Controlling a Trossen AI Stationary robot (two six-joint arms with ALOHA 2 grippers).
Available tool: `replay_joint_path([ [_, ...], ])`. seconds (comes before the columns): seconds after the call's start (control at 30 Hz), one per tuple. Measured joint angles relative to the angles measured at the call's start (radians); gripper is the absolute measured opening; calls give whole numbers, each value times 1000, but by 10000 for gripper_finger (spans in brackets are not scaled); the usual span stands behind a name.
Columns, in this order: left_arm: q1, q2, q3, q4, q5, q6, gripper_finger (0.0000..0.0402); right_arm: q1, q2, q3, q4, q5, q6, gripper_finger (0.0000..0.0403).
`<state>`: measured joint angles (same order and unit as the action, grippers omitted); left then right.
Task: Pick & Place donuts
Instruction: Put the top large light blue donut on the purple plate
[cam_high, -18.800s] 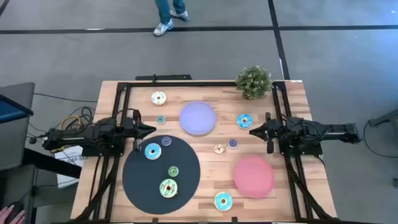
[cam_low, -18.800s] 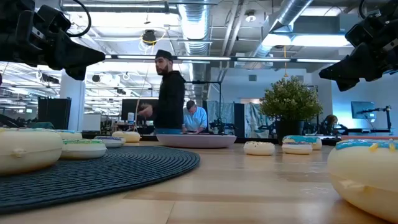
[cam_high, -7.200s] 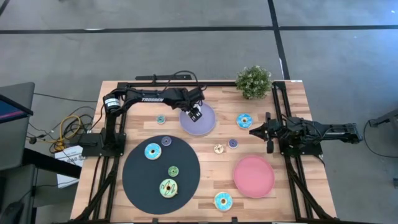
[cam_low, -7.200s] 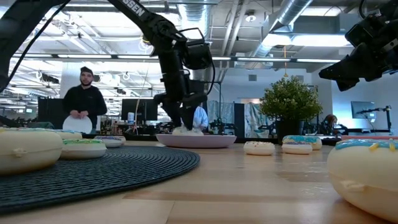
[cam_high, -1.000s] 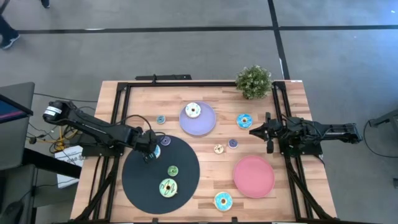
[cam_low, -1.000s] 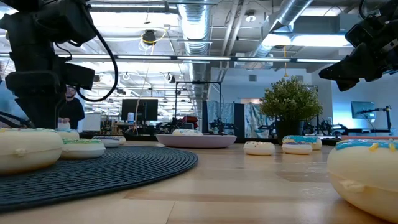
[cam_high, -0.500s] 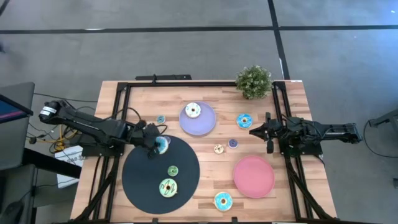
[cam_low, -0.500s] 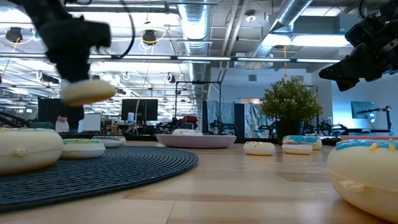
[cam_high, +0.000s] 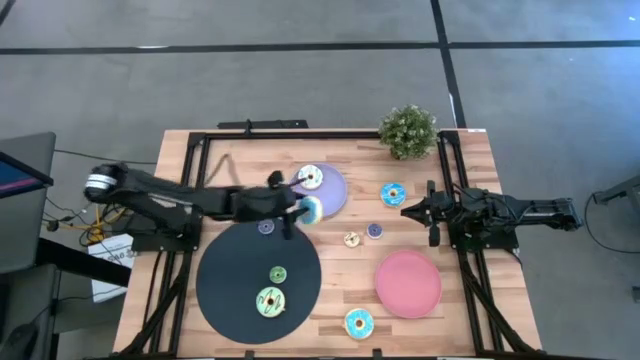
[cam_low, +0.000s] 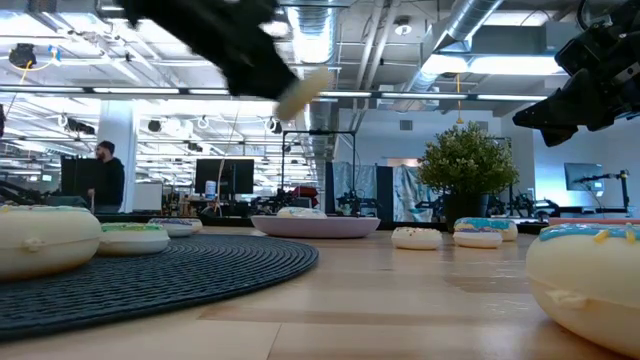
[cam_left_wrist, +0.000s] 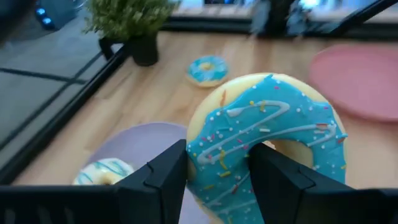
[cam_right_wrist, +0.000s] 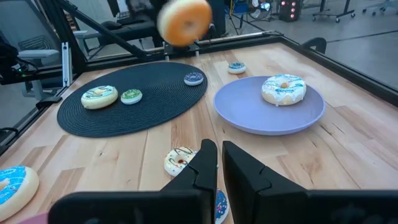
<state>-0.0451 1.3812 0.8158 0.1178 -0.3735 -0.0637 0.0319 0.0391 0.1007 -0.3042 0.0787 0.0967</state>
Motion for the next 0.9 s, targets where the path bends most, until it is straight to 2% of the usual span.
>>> replay_joint_path([
  [0.17,82,283,259,-139,30,83,155,0,0,0,0,0,0,17],
  [0.3,150,477,514,-387,24,123,155,0,0,0,0,0,0,17],
  [0.53,270,738,895,-773,75,65,155,0,0,0,0,0,0,17],
  [0.7,316,839,1029,-871,175,46,155,0,0,0,0,0,0,17],
  [0.9,328,847,1041,-899,193,17,155,0,0,0,0,0,0,17],
])
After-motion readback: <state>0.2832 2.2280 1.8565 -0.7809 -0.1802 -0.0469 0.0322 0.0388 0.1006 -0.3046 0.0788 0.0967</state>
